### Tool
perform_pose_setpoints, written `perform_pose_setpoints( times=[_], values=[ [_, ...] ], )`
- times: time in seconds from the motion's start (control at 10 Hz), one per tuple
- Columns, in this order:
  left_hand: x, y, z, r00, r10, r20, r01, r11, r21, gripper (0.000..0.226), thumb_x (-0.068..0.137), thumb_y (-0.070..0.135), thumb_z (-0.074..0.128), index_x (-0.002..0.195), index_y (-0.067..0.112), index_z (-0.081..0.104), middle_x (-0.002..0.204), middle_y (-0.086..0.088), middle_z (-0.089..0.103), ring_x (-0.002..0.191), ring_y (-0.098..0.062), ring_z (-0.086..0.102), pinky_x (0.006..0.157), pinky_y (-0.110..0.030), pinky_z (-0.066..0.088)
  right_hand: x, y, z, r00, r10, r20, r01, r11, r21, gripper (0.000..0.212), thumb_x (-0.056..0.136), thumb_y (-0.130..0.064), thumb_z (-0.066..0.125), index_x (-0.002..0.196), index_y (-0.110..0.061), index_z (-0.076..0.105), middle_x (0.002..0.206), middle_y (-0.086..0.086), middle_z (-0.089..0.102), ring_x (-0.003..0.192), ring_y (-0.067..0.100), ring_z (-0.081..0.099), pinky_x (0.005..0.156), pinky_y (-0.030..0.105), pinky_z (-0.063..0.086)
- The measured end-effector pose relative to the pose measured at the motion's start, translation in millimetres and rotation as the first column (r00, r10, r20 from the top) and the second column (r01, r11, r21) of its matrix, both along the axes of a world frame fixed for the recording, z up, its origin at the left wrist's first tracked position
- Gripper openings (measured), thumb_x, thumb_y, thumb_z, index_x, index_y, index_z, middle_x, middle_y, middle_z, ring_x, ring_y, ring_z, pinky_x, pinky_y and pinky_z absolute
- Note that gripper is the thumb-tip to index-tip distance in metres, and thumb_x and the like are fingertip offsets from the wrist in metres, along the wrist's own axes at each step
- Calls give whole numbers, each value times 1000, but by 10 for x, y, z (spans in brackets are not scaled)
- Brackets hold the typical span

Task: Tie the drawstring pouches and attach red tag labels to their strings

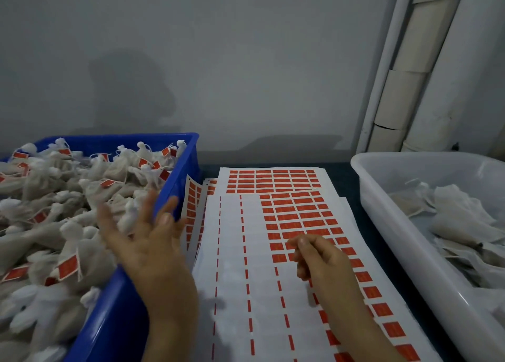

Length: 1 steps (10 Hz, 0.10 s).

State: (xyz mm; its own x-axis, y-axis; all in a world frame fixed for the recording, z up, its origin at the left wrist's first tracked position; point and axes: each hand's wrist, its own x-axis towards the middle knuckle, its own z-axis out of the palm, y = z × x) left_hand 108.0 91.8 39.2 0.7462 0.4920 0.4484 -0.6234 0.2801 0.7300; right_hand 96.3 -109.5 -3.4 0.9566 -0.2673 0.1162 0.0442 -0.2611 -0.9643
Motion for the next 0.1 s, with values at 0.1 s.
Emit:
perform_pose_setpoints(
  times=[0.1],
  values=[
    [-23, -404, -114, 981, -26, -193, 90, 940, 328, 42, 88, 15, 56, 109, 50, 50, 99, 17, 69, 91, -2, 66, 68, -15, 55, -15, 35, 57, 999, 19, 27, -18, 1000, -11, 18, 87, -29, 51, 72, -34, 59, 64, -9, 62, 56, 12, 57, 44, 12, 41]
  ],
)
